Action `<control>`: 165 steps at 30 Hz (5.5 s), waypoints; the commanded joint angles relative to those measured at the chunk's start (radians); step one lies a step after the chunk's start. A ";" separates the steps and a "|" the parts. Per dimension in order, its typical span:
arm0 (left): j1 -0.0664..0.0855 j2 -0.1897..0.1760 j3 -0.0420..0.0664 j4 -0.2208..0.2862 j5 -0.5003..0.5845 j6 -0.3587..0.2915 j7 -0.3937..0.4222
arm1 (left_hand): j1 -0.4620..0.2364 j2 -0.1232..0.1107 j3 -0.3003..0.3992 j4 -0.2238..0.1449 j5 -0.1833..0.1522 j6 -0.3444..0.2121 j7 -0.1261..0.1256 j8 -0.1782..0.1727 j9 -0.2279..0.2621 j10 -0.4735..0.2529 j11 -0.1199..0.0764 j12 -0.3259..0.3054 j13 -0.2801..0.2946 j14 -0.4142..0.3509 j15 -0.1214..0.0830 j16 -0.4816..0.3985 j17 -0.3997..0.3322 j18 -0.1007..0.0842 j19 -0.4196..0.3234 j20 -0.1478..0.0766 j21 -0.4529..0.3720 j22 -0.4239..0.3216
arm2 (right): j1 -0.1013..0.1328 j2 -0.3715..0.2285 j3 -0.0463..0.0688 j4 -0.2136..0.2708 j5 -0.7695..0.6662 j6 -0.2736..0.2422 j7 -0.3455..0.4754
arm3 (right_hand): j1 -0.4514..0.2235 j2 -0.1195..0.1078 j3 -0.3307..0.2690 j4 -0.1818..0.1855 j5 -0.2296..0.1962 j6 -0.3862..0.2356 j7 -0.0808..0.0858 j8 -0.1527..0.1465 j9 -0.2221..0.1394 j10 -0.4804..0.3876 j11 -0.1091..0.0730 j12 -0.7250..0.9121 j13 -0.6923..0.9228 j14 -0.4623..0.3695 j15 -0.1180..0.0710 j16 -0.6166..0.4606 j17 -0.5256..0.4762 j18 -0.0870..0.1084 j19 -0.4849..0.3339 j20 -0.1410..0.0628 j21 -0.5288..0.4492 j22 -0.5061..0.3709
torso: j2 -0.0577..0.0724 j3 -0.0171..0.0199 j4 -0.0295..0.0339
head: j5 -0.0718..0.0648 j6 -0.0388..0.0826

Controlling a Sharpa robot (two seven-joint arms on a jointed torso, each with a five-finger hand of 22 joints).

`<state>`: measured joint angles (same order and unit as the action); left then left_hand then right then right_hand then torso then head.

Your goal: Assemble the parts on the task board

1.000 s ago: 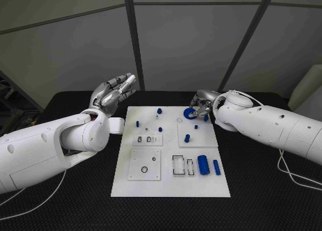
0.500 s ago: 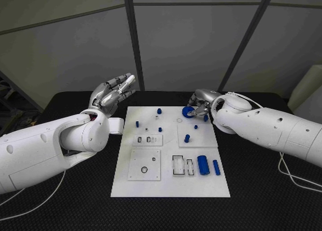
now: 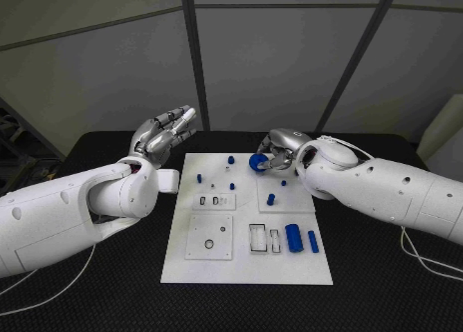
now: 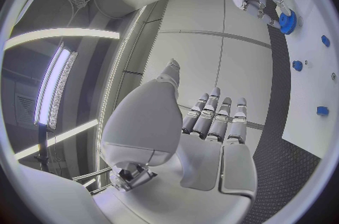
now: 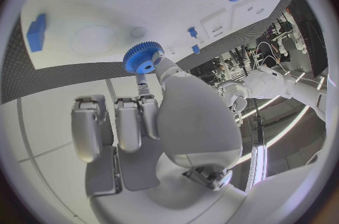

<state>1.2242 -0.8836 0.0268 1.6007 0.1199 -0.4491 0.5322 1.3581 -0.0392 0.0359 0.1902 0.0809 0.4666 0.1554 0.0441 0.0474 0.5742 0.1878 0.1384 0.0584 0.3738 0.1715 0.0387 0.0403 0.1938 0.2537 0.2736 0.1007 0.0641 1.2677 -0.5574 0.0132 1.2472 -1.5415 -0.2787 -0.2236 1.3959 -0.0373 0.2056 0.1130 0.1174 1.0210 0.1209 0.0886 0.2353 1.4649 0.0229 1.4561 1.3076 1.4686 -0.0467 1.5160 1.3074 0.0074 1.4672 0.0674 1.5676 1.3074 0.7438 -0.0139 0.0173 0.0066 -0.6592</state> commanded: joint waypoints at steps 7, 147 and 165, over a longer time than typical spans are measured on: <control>0.001 0.003 0.001 0.001 -0.009 0.014 0.002 | 0.001 0.009 -0.001 -0.006 0.005 0.005 0.072 0.004 0.002 -0.001 0.000 0.004 0.001 0.003 0.000 0.002 0.001 -0.020 0.005 -0.001 0.006 0.001 | 0.003 0.072 0.000 0.006 -0.102 -0.046 -0.059 | -0.009 0.003 -0.001 -0.008 0.009 0.049 -0.029 0.001 0.010 0.035 -0.010 0.003 0.156 0.073 -0.008 0.000 0.133 -0.007 0.104 -0.008 0.003 0.263 | 0.001 -0.0009 0.0015 | 0.006 -0.003; -0.020 0.018 0.000 -0.069 -0.082 0.133 -0.035 | -0.013 0.079 -0.039 -0.136 0.001 0.371 0.091 0.064 0.034 0.299 0.016 0.111 0.009 0.528 0.010 0.096 0.030 -0.017 0.374 0.012 0.217 0.082 | -0.018 -0.255 -0.048 -0.037 0.527 -0.052 0.399 | 0.035 -0.116 -0.019 -0.040 0.018 -0.070 0.007 -0.029 -0.168 -0.036 0.020 -0.111 0.061 0.059 0.014 -0.039 0.079 -0.007 0.104 0.010 0.003 0.263 | -0.025 0.0235 -0.0404 | 0.003 0.000; -0.025 0.023 0.000 -0.073 -0.084 0.146 -0.038 | -0.010 0.079 -0.041 -0.145 0.002 0.375 0.090 0.062 0.033 0.301 0.016 0.106 0.007 0.523 0.011 0.090 0.026 -0.018 0.375 0.013 0.218 0.081 | -0.055 -0.180 -0.048 -0.114 0.436 -0.056 0.359 | 0.033 -0.100 -0.014 -0.040 0.027 -0.080 0.010 -0.024 -0.168 -0.024 0.023 -0.094 0.075 0.063 0.017 -0.031 0.095 -0.007 0.104 0.013 0.003 0.263 | -0.024 0.0217 -0.0373 | -0.001 -0.014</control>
<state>1.1985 -0.8615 0.0259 1.5275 0.0456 -0.3215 0.4914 1.3464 0.0305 -0.0041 0.0508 0.0847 0.8346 0.2124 0.1055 0.0806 0.8657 0.2039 0.2488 0.0667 0.8990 0.1821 0.1316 0.0675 0.2015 0.6201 0.2860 0.3125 0.1462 1.2105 -0.7391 -0.0351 1.1352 -1.0759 -0.3321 0.1423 1.4290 -0.1470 0.1913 0.0751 0.1413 0.9440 0.1304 0.0630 0.0671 1.4363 0.0414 1.3568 1.3075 1.4650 -0.0321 1.4784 1.3080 0.0074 1.4652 0.0803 1.5676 1.3075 0.7210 0.0081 -0.0209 0.0057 -0.6728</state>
